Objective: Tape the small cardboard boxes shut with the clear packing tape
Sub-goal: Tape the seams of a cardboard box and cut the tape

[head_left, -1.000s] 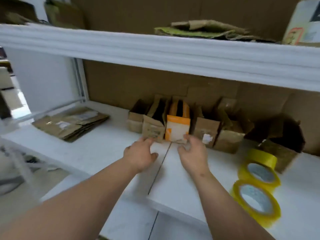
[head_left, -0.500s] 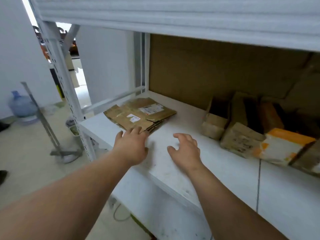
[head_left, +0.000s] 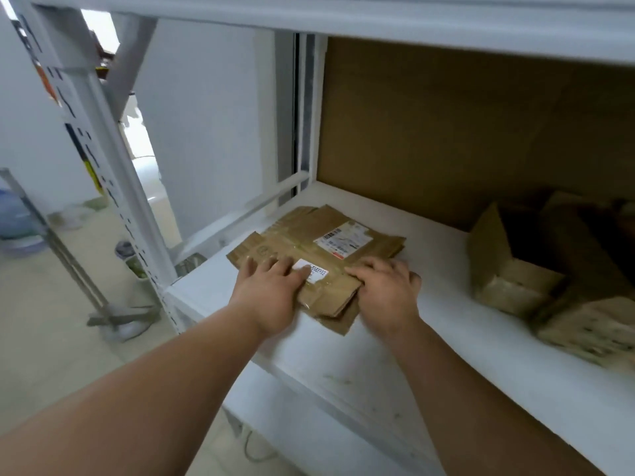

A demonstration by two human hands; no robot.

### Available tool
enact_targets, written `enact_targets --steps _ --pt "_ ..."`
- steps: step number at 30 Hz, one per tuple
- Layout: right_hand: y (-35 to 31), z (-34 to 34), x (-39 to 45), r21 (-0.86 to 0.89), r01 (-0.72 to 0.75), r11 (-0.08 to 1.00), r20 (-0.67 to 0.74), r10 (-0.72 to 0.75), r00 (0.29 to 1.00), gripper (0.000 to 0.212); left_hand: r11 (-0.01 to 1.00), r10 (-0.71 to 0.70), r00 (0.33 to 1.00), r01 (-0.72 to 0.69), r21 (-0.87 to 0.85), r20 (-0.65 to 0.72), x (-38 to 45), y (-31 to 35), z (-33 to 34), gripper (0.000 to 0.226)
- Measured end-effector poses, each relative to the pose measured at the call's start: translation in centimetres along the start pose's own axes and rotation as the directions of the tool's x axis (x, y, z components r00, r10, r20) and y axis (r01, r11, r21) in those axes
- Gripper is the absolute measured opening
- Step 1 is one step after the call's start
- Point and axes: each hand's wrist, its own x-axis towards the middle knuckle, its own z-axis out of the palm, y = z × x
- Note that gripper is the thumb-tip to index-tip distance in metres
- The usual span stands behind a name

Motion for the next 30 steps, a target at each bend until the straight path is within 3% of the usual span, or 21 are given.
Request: enact_targets --steps 4,7,9,11,14,17,19,22,25,28,30 --pt "-0.9 -1.2 0.5 0.162 -0.085 0.983 -0.129 0.107 0.986 0.046 0.992 0.100 0.988 -0.108 -0.059 -0.121 1.0 -0.9 -1.0 0.051" --pt "-2.3 -2.1 0.3 0.435 -0.114 0.893 -0.251 0.242 0.937 0.051 0.956 0.035 0.957 -0.116 -0.270 -0.286 1.8 -2.1 -2.8 0.042" --pt "-2.8 -2.2 -0.3 0.575 -0.156 0.803 -0.218 0.335 0.917 0.067 0.882 -0.076 0.922 -0.115 -0.457 -0.379 2.1 -2.7 -4.4 0.034" --pt "-3.5 -1.7 -1.3 0.552 -0.229 0.802 -0.098 0.335 0.937 0.074 0.774 -0.205 0.889 -0.108 -0.624 -0.409 2.0 -3.0 -5.7 0.029" --pt "-4.0 -0.9 -2.7 0.635 -0.279 0.721 -0.031 0.385 0.922 0.066 0.610 -0.296 0.862 -0.162 -0.776 -0.412 1.0 -2.6 -7.2 0.026" --pt "-3.8 -1.1 -4.1 0.727 -0.293 0.621 -0.042 0.467 0.883 0.052 0.544 -0.267 0.856 -0.246 -0.802 -0.444 -0.4 -1.3 -8.5 0.019" --pt "-3.0 -1.8 -5.1 0.783 -0.268 0.561 -0.070 0.507 0.859 0.054 0.491 -0.181 0.899 -0.269 -0.829 -0.399 -1.3 -0.6 -8.9 0.023" --pt "-1.2 -4.3 -7.0 0.928 -0.148 0.343 -0.124 0.657 0.743 0.052 0.309 0.075 0.976 -0.219 -0.926 -0.205 -1.9 0.1 -8.5 0.019" --pt "2.1 -6.9 -9.6 0.980 0.054 0.191 -0.184 0.779 0.599 0.052 0.258 0.304 0.952 -0.053 -0.965 0.029 -3.5 2.2 -8.5 0.021" --pt "5.9 -8.4 -12.5 0.988 0.123 0.096 -0.151 0.792 0.591 0.052 0.249 0.383 0.917 0.010 -0.969 0.108 -5.3 5.9 -8.3 0.024" --pt "8.6 -9.5 -14.8 0.988 0.117 0.105 -0.154 0.784 0.601 0.052 0.221 0.400 0.910 0.020 -0.975 0.109 -6.2 8.7 -8.1 0.025"
